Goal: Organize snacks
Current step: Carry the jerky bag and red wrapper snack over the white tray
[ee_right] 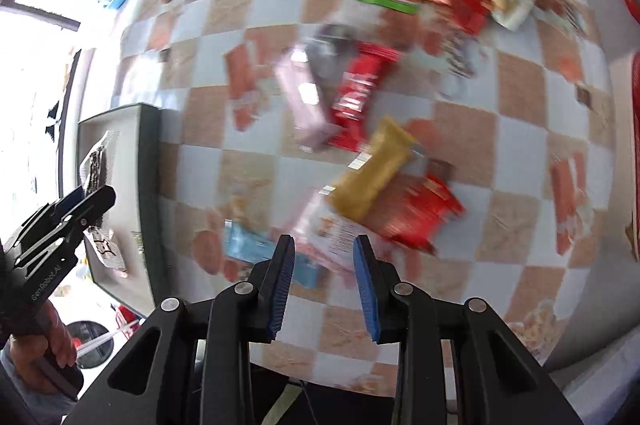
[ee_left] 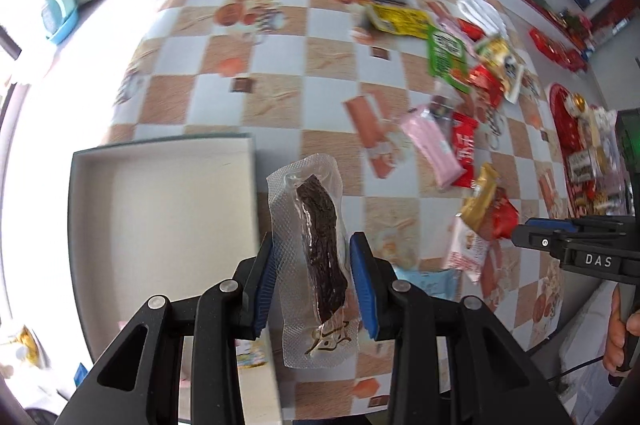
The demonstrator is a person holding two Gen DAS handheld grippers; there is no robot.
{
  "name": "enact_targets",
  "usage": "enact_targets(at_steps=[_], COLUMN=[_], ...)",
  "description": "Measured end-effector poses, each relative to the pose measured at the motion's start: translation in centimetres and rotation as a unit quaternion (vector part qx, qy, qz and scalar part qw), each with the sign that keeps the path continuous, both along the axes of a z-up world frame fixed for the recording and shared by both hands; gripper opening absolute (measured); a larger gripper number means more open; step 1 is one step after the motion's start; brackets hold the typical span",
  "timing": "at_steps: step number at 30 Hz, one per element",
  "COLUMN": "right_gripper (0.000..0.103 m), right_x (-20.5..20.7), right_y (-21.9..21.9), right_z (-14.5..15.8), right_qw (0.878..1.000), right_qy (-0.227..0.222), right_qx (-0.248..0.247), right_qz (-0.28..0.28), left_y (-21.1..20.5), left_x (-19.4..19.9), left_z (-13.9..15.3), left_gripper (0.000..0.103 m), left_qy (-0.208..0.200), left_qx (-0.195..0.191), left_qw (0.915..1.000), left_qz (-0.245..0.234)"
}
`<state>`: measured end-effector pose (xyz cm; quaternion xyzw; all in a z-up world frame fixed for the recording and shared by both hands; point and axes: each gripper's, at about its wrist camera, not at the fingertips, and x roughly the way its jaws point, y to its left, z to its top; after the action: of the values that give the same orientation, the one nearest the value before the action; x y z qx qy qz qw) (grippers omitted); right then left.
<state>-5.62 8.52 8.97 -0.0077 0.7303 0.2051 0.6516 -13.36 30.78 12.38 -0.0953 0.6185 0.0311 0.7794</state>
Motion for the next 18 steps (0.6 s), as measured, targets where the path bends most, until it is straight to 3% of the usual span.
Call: enact_targets(at_steps=[4, 5, 6, 7, 12, 18], right_gripper=[0.037, 0.053, 0.077, 0.084, 0.084, 0.084], right_x=[0.3, 0.5, 0.7, 0.9, 1.1, 0.6], right_y=[0.9, 0.4, -0.5, -1.6, -7.0, -8.3], right_z=[-1.3, -2.1, -2.9, -3.4, -6.7, -9.3], right_qw=[1.000, 1.000, 0.999, 0.997, 0.984, 0.977], right_qy=[0.006, 0.016, 0.026, 0.032, 0.070, 0.087], right_qx=[-0.016, -0.024, -0.030, -0.034, -0.058, -0.058], right_qz=[0.009, -0.004, -0.028, -0.054, -0.154, -0.187], left_y=[2.7, 3.2, 3.8, 4.4, 6.1, 6.4], left_x=[-1.3, -1.6, -1.9, -2.2, -3.1, -3.8], left_z=[0.4, 0.4, 0.4, 0.3, -0.2, -0.3], left_gripper=[0.039, 0.039, 0.039, 0.039, 0.039, 0.039], left_qy=[-0.004, -0.004, -0.003, -0.003, 0.008, 0.015], left_qx=[0.002, 0.002, 0.002, 0.002, 0.006, 0.011], left_qw=[0.9997, 0.9995, 0.9993, 0.9991, 0.9980, 0.9977], left_qz=[0.026, 0.032, 0.037, 0.043, 0.062, 0.066])
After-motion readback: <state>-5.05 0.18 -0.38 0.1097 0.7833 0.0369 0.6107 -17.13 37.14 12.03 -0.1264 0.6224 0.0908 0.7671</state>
